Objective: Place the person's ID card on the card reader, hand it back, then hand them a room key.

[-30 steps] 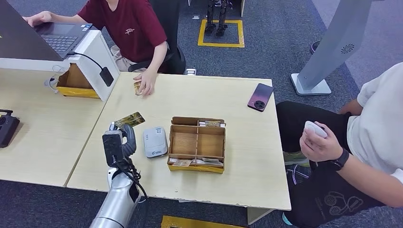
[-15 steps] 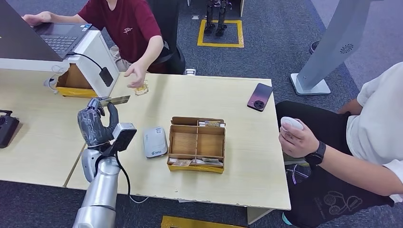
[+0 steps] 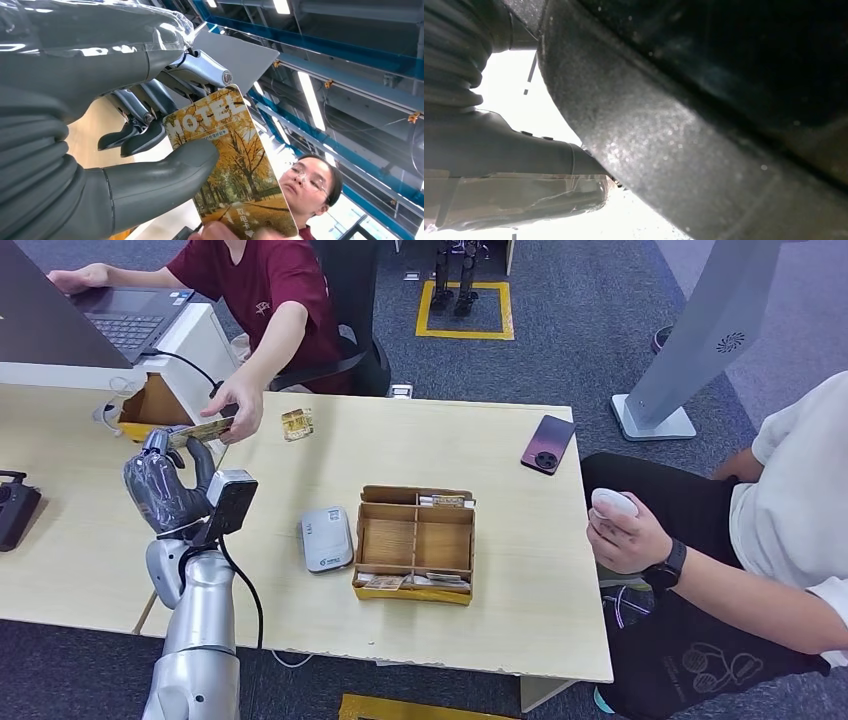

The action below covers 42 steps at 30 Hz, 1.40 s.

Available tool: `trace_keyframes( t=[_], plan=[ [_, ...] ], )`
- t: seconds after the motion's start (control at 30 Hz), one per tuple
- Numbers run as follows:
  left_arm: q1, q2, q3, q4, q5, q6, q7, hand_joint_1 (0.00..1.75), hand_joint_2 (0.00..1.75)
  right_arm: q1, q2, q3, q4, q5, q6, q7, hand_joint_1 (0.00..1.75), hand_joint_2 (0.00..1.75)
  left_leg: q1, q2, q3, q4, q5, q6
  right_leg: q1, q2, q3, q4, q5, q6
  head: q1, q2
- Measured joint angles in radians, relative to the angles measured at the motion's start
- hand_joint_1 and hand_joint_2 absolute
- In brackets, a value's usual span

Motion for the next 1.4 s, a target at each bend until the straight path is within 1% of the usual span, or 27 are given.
trace_keyframes(
  t=[0.17, 0.3, 0.43, 0.53, 0.63, 0.73, 0.83, 0.9, 1.07, 1.17, 1.23, 1.27, 1.33, 1.4],
  plan=[
    [-0.007, -0.005, 0.011, 0.002, 0.003, 0.000, 0.000, 1.75, 1.75, -0.001, 0.000, 0.000, 0.000, 0.002, 0.000, -0.001, 0.00, 1.75, 0.000, 0.000, 0.000, 0.000, 0.000, 0.000, 0.000, 0.000, 0.000, 0.000, 0.000, 0.000, 0.000, 0.000],
    [-0.007, -0.006, 0.011, 0.006, 0.013, 0.000, 0.000, 0.00, 1.75, -0.001, 0.000, 0.000, 0.000, 0.003, 0.000, -0.001, 0.00, 1.75, 0.000, 0.000, 0.000, 0.000, 0.000, 0.000, 0.000, 0.000, 0.000, 0.000, 0.000, 0.000, 0.000, 0.000],
    [-0.007, -0.007, 0.011, 0.017, 0.035, 0.000, 0.000, 0.00, 1.75, -0.001, 0.000, 0.000, 0.000, 0.003, 0.000, -0.001, 0.00, 1.75, 0.000, 0.000, 0.000, 0.000, 0.000, 0.000, 0.000, 0.000, 0.000, 0.000, 0.000, 0.000, 0.000, 0.000],
    [-0.012, -0.007, 0.011, 0.046, 0.101, 0.000, 0.000, 0.00, 1.75, -0.001, 0.000, 0.000, 0.000, 0.002, 0.000, -0.001, 0.00, 1.75, 0.000, 0.000, 0.000, 0.000, 0.000, 0.000, 0.000, 0.000, 0.000, 0.000, 0.000, 0.000, 0.000, 0.000],
    [-0.040, -0.003, 0.011, 0.133, 0.212, 0.000, 0.004, 0.00, 1.75, -0.001, 0.000, 0.000, 0.000, -0.001, -0.006, 0.000, 0.00, 1.75, 0.000, -0.001, 0.000, 0.000, 0.000, 0.000, 0.000, -0.001, 0.000, 0.000, 0.000, 0.000, 0.000, 0.000],
    [-0.072, 0.007, 0.007, 0.236, 0.313, -0.007, 0.030, 0.00, 1.75, -0.001, 0.000, 0.000, 0.000, -0.004, -0.013, 0.002, 0.00, 1.75, 0.000, 0.000, 0.000, 0.000, 0.000, 0.000, 0.000, 0.000, 0.000, 0.000, 0.001, -0.001, 0.000, 0.000],
    [-0.087, 0.023, -0.025, 0.299, 0.387, -0.038, 0.080, 0.00, 1.75, 0.001, 0.007, 0.000, 0.000, -0.003, -0.024, 0.013, 0.00, 1.75, 0.000, 0.001, 0.000, 0.000, 0.000, 0.000, 0.000, 0.000, 0.000, 0.000, 0.001, -0.001, 0.000, 0.000],
    [-0.088, 0.035, -0.054, 0.320, 0.411, -0.049, 0.098, 0.00, 1.75, 0.002, 0.014, 0.000, 0.000, -0.002, -0.035, 0.022, 0.00, 1.75, 0.000, 0.000, 0.000, 0.000, 0.000, 0.000, 0.000, 0.000, 0.000, 0.000, 0.001, -0.001, 0.000, 0.000],
    [-0.089, 0.055, -0.097, 0.345, 0.433, -0.052, 0.114, 0.00, 1.75, 0.003, 0.019, 0.000, -0.001, -0.001, -0.038, 0.027, 0.00, 1.75, 0.001, 0.000, 0.000, 0.000, 0.000, 0.000, 0.000, 0.000, 0.000, 0.000, 0.001, -0.001, 0.000, 0.000],
    [-0.088, 0.062, -0.127, 0.353, 0.447, -0.088, 0.103, 0.00, 1.75, 0.002, 0.025, -0.004, -0.001, -0.018, -0.050, 0.039, 0.00, 1.75, 0.001, 0.000, 0.000, 0.000, 0.000, 0.000, 0.000, 0.000, 0.000, 0.000, 0.001, -0.001, 0.000, 0.000],
    [-0.073, 0.064, -0.179, 0.343, 0.458, -0.139, 0.082, 0.00, 1.75, 0.001, 0.035, -0.013, -0.002, -0.040, -0.069, 0.064, 0.00, 1.75, 0.001, -0.001, -0.001, 0.000, 0.000, 0.000, 0.000, 0.000, 0.001, 0.000, 0.001, -0.001, 0.000, 0.000],
    [-0.052, 0.067, -0.223, 0.322, 0.463, -0.166, 0.073, 0.00, 1.75, 0.000, 0.040, -0.020, -0.003, -0.051, -0.077, 0.076, 0.00, 1.75, 0.001, -0.001, -0.001, 0.000, 0.000, 0.000, 0.000, 0.000, 0.001, 0.000, 0.001, -0.001, 0.001, 0.000],
    [0.017, 0.078, -0.337, 0.245, 0.476, -0.212, 0.069, 0.00, 1.75, 0.000, 0.045, -0.033, -0.005, -0.070, -0.088, 0.088, 0.00, 1.75, 0.001, 0.001, -0.001, 0.000, 0.000, 0.000, 0.000, 0.001, 0.001, 0.000, 0.001, -0.001, 0.001, 0.000],
    [0.104, 0.097, -0.462, 0.146, 0.481, -0.239, 0.072, 0.00, 1.75, 0.003, 0.046, -0.046, -0.007, -0.085, -0.093, 0.090, 0.00, 1.75, 0.001, 0.001, -0.001, 0.000, -0.001, 0.001, 0.000, 0.002, 0.001, -0.001, 0.000, 0.000, 0.001, 0.000]
  ],
)
